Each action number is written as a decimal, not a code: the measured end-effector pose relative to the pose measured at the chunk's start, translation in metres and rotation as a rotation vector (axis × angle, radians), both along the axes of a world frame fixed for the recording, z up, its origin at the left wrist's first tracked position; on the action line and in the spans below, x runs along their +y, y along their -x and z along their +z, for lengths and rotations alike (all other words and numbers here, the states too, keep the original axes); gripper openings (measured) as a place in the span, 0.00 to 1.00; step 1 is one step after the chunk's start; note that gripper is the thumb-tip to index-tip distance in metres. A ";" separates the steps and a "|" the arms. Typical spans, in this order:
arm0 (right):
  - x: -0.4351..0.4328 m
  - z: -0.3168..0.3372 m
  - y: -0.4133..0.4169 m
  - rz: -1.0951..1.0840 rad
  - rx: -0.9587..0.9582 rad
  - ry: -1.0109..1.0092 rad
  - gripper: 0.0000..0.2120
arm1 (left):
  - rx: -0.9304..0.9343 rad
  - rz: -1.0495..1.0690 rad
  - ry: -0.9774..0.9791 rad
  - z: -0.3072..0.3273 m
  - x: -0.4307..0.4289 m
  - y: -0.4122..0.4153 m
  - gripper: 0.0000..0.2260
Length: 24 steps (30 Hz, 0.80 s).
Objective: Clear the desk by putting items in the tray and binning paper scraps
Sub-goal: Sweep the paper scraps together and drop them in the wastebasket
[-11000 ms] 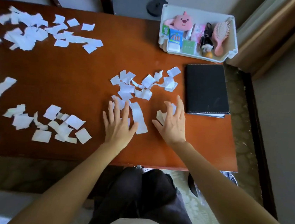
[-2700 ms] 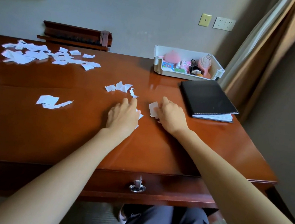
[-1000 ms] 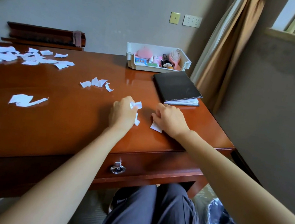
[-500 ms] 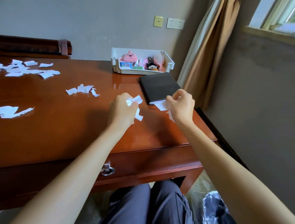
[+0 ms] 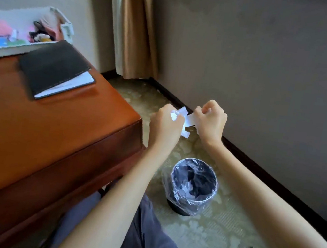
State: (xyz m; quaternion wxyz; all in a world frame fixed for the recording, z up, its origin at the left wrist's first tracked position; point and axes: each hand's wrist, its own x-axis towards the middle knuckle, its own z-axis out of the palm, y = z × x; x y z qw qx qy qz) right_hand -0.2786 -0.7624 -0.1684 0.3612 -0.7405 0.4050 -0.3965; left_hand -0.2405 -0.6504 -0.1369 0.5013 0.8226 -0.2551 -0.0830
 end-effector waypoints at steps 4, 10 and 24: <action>-0.044 -0.056 0.026 -0.051 0.094 -0.105 0.10 | 0.098 -0.095 -0.199 -0.055 -0.055 0.014 0.08; -0.084 -0.154 0.041 -0.064 0.336 -0.263 0.09 | 0.211 -0.165 -0.514 -0.146 -0.108 0.003 0.10; -0.133 -0.349 0.025 0.047 0.730 -0.410 0.19 | 0.583 -0.280 -0.906 -0.330 -0.180 -0.023 0.14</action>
